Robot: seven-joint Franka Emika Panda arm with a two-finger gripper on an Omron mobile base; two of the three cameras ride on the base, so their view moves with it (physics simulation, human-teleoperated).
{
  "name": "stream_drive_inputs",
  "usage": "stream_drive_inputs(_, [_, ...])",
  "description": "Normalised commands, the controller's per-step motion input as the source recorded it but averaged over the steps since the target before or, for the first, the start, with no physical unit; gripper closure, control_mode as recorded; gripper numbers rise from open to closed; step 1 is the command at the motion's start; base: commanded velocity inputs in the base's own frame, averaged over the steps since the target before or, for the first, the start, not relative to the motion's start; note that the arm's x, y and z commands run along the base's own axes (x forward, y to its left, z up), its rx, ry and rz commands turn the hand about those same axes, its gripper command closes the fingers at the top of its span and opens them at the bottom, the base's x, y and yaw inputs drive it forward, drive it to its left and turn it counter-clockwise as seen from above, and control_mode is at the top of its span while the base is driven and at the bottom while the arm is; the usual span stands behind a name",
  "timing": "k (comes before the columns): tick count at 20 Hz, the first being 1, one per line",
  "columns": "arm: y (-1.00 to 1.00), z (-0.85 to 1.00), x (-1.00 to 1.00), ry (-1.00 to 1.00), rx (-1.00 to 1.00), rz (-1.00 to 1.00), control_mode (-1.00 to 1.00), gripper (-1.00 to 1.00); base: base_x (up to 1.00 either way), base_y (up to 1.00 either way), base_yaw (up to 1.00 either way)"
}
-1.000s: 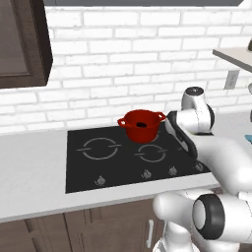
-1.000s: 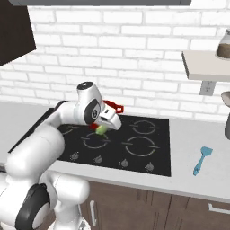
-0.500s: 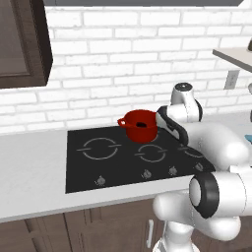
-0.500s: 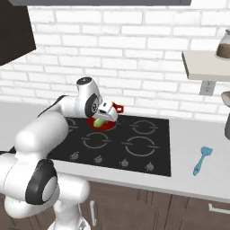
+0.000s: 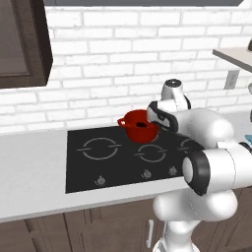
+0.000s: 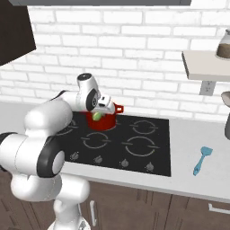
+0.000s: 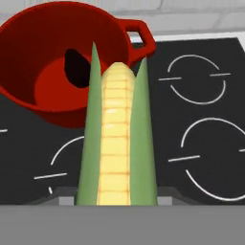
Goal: Put the corn and avocado in the pot. Retrieve the spatula and lightly stir the vegetables in the pot.
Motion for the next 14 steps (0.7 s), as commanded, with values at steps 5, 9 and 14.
stream_drive_inputs(5, [0.13,0.0,0.48,0.0,0.0,0.08,-1.0,1.0,0.0,0.0,0.0])
stream_drive_inputs(9, [0.15,0.0,0.48,0.0,0.0,0.08,-1.0,1.0,0.0,0.0,0.0])
stream_drive_inputs(14, [0.18,0.0,0.43,0.0,0.0,0.07,-1.0,1.0,0.0,0.0,0.0])
